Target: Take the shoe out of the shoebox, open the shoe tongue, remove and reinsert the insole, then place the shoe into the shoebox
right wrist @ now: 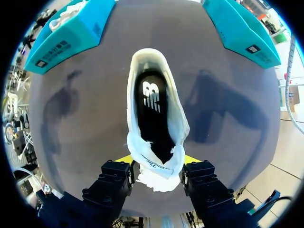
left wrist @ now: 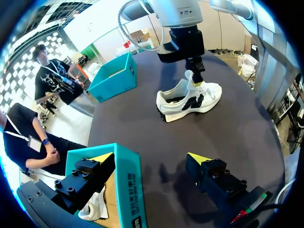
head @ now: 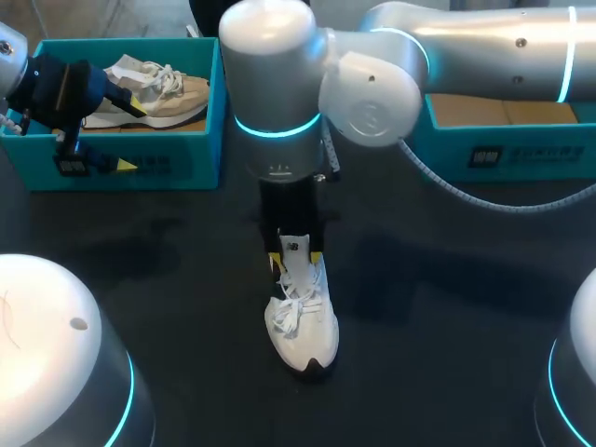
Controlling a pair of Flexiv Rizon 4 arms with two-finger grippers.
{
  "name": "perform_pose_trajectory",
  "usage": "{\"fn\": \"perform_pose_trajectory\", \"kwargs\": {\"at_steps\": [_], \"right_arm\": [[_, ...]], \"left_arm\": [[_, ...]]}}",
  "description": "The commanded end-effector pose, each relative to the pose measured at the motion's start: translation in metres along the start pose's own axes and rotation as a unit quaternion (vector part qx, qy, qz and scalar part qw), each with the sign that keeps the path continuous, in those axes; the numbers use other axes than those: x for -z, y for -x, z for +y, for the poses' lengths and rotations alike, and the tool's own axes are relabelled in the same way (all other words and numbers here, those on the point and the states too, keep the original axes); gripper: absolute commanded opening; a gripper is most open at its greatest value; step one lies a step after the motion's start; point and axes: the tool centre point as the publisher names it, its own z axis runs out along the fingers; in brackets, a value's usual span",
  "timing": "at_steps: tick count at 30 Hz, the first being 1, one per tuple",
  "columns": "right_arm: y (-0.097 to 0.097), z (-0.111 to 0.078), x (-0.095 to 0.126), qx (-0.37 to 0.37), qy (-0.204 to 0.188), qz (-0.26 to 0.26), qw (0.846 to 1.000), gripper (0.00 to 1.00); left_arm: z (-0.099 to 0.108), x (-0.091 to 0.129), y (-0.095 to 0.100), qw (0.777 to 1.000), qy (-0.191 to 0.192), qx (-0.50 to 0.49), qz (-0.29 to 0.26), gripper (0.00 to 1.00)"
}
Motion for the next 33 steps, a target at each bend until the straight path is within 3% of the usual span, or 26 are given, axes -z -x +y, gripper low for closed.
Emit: {"fn": "perform_pose_trajectory", "kwargs": {"at_steps": [1,9,14,25,27,29,33], "right_arm": [[-0.006,0.007,-0.001,0.005,-0.006,-0.005,1.000,0.51],[-0.007,0.017,-0.009,0.015,-0.009,-0.003,1.000,0.49],[-0.006,0.013,0.000,0.011,-0.001,-0.015,1.000,0.50],[-0.005,-0.007,0.023,-0.002,0.015,-0.040,0.999,0.65],[-0.007,-0.010,0.022,-0.001,0.013,-0.040,0.999,0.60],[-0.007,-0.012,0.020,-0.001,0.010,-0.038,0.999,0.48],[-0.002,-0.014,0.016,-0.009,0.006,-0.035,0.999,0.40]], "left_arm": [[0.000,0.001,-0.001,1.000,0.001,0.000,0.000,1.00],[0.000,0.001,-0.001,1.000,0.001,0.000,0.000,1.00],[0.000,0.001,-0.001,1.000,0.001,0.000,0.000,1.00],[0.000,0.001,-0.001,1.000,0.001,0.000,0.000,1.00],[0.000,0.001,-0.001,1.000,0.001,0.000,0.000,1.00],[0.000,0.001,-0.001,1.000,0.001,0.000,0.000,1.00],[0.000,0.001,-0.001,1.000,0.001,0.000,0.000,1.00]]}}
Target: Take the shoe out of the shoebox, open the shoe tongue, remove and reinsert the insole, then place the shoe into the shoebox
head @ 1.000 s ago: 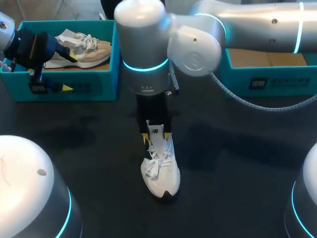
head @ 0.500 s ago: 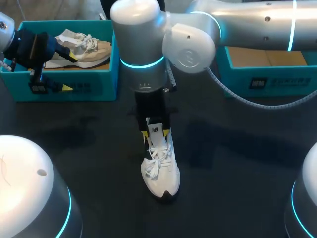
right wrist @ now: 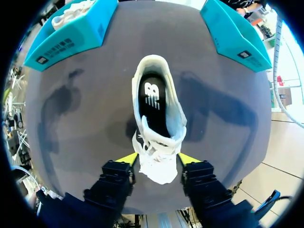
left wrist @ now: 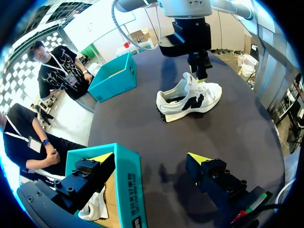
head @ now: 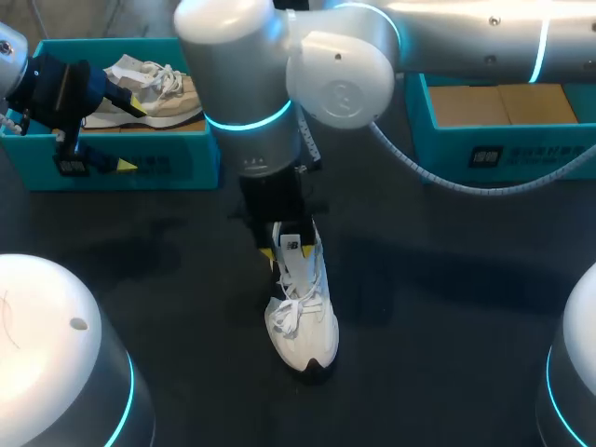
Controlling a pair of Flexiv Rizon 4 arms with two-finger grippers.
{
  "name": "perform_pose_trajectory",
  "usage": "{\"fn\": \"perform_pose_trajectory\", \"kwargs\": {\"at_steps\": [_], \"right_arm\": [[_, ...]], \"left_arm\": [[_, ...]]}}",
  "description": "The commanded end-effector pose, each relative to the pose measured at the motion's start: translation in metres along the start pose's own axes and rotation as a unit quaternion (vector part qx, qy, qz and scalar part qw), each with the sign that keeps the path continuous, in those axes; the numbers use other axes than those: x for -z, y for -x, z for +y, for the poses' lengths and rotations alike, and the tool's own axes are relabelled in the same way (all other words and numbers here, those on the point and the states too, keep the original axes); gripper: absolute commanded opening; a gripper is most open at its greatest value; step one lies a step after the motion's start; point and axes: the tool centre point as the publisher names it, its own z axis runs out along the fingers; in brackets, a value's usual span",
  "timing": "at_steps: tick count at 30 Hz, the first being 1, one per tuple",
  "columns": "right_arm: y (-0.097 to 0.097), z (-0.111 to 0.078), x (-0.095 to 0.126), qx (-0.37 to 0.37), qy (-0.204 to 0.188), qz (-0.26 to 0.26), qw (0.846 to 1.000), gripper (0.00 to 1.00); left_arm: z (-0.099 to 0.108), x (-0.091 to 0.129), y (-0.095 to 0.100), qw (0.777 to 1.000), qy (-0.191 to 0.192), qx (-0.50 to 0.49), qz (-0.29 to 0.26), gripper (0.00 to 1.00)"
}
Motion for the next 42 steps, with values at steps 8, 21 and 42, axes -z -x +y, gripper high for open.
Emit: {"fn": "perform_pose_trajectory", "kwargs": {"at_steps": [8,21,42], "right_arm": [[0.014,-0.005,-0.011,-0.022,-0.006,0.005,1.000,0.36],[0.007,0.029,-0.028,0.008,-0.002,0.023,1.000,0.25],[0.001,0.051,-0.046,0.032,0.013,0.042,0.999,0.27]], "left_arm": [[0.000,0.001,-0.001,1.000,0.001,0.000,0.000,1.00],[0.000,0.001,-0.001,1.000,0.001,0.000,0.000,1.00],[0.000,0.001,-0.001,1.000,0.001,0.000,0.000,1.00]]}}
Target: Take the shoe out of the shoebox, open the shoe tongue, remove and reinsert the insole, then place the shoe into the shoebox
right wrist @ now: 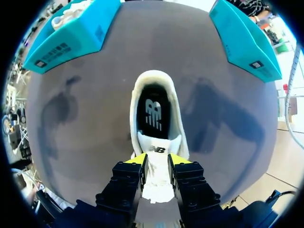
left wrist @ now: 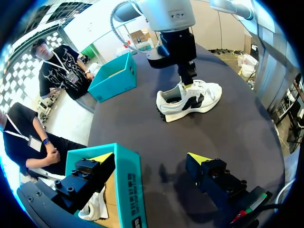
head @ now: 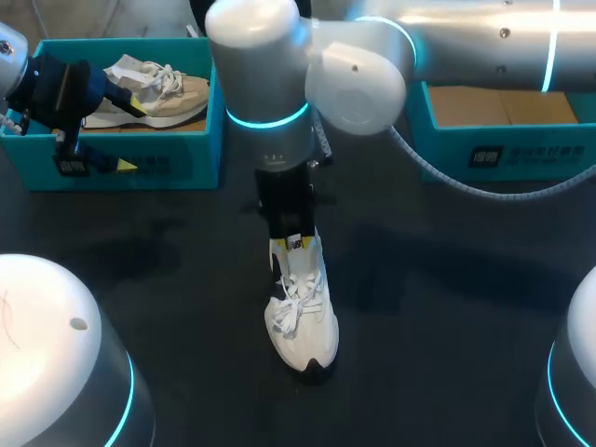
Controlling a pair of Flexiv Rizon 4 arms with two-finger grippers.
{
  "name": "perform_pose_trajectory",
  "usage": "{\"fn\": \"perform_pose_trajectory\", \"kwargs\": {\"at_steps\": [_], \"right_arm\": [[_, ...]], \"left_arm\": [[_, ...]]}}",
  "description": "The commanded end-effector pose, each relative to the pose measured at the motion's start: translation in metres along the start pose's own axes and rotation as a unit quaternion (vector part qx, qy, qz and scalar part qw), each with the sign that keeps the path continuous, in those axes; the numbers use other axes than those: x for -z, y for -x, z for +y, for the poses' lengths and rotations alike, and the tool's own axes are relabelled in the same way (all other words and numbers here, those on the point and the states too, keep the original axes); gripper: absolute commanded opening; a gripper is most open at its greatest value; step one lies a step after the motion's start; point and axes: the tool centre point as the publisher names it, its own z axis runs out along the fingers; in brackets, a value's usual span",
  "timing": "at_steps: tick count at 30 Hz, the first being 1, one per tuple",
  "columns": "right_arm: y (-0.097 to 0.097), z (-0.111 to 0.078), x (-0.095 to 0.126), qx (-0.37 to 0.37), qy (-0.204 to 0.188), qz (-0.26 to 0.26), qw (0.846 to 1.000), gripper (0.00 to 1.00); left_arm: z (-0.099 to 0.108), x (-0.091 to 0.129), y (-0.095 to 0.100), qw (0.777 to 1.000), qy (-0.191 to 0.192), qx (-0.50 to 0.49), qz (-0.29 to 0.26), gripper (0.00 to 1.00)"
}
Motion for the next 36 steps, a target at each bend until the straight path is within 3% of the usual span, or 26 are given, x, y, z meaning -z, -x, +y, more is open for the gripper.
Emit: {"fn": "perform_pose_trajectory", "kwargs": {"at_steps": [1,5,13,22,27,29,32,36], "right_arm": [[0.002,0.009,-0.020,0.004,-0.004,0.016,1.000,0.26],[0.004,0.013,-0.023,0.004,-0.002,0.019,1.000,0.25],[0.011,0.006,0.000,0.004,0.014,0.003,1.000,0.32],[0.014,0.018,-0.021,0.019,0.007,0.027,0.999,0.31],[0.019,0.015,-0.002,0.083,0.064,0.032,0.994,0.37],[0.020,0.016,0.005,0.132,0.085,0.029,0.987,0.34],[0.019,0.021,0.014,0.223,0.111,0.024,0.968,0.40],[0.004,0.031,0.019,0.375,0.100,0.007,0.922,0.38]], "left_arm": [[0.000,0.000,-0.001,1.000,0.001,0.000,0.000,1.00],[0.000,0.000,-0.001,1.000,0.001,0.000,0.000,1.00],[0.000,0.000,-0.001,1.000,0.001,0.000,0.000,1.00],[0.000,0.000,-0.001,1.000,0.001,0.000,0.000,1.00],[0.000,0.000,-0.001,1.000,0.001,0.000,0.000,1.00],[0.000,0.000,-0.001,1.000,0.001,0.000,0.000,1.00],[0.000,0.000,-0.001,1.000,0.001,0.000,0.000,1.00],[0.000,0.000,-0.001,1.000,0.001,0.000,0.000,1.00]]}}
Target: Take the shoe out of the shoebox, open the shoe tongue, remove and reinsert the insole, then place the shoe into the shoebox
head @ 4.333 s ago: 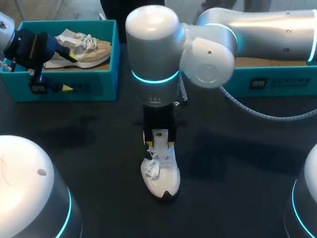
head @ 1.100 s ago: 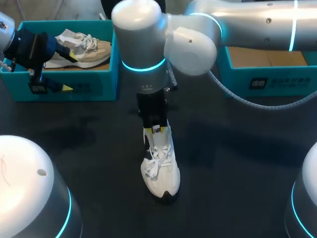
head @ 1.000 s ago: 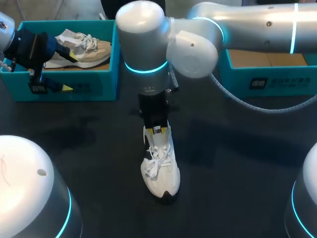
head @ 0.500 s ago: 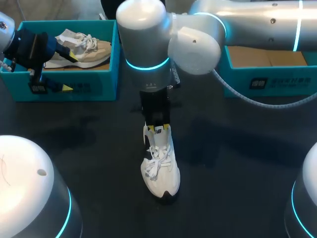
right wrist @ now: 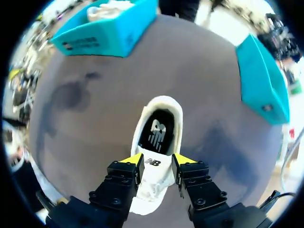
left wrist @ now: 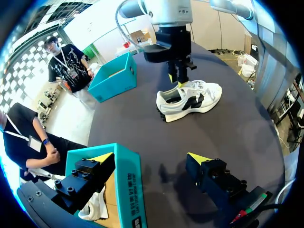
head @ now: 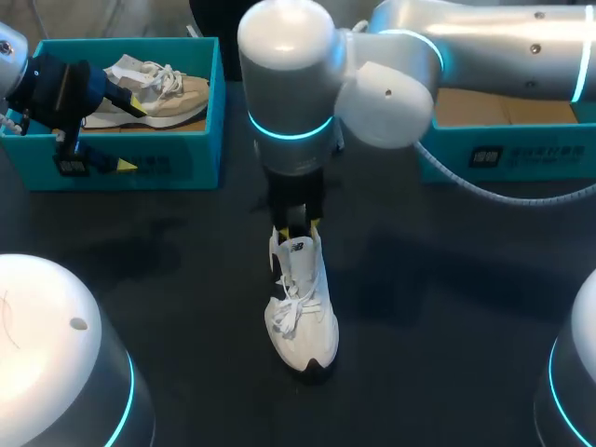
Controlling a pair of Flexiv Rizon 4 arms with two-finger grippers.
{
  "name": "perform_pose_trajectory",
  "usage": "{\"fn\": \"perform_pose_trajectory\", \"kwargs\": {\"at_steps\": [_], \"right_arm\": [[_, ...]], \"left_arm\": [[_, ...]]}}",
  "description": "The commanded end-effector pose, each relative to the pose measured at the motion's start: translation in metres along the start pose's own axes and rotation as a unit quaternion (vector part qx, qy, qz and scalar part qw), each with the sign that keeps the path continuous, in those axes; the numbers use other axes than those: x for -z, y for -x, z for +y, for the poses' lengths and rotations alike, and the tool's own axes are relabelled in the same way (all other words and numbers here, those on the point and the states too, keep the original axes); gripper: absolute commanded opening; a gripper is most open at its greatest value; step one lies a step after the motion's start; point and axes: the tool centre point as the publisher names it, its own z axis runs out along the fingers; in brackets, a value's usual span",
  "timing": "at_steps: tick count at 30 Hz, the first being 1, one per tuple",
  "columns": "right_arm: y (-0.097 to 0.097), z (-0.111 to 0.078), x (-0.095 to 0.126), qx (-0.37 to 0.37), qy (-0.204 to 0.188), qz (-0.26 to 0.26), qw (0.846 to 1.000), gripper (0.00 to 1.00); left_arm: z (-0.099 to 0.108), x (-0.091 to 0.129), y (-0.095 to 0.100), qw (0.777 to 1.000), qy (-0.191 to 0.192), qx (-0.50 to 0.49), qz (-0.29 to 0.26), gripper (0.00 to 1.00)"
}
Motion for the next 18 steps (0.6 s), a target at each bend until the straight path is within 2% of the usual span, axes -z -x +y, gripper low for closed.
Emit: {"fn": "perform_pose_trajectory", "kwargs": {"at_steps": [1,3,4,5,18], "right_arm": [[-0.005,0.009,0.005,0.229,0.002,0.000,0.973,0.37],[-0.008,0.017,0.004,0.275,-0.011,-0.003,0.961,0.40],[-0.006,0.021,0.005,0.268,-0.011,-0.005,0.963,0.49],[-0.006,0.021,0.005,0.268,-0.011,-0.005,0.963,1.00],[-0.006,0.021,0.005,0.268,-0.011,-0.005,0.963,1.00]], "left_arm": [[0.000,0.001,-0.001,1.000,0.001,0.000,0.000,1.00],[0.000,0.001,-0.001,1.000,0.001,0.000,0.000,1.00],[0.000,0.001,-0.001,1.000,0.001,0.000,0.000,1.00],[0.000,0.001,-0.001,1.000,0.001,0.000,0.000,1.00],[0.000,0.001,-0.001,1.000,0.001,0.000,0.000,1.00]]}}
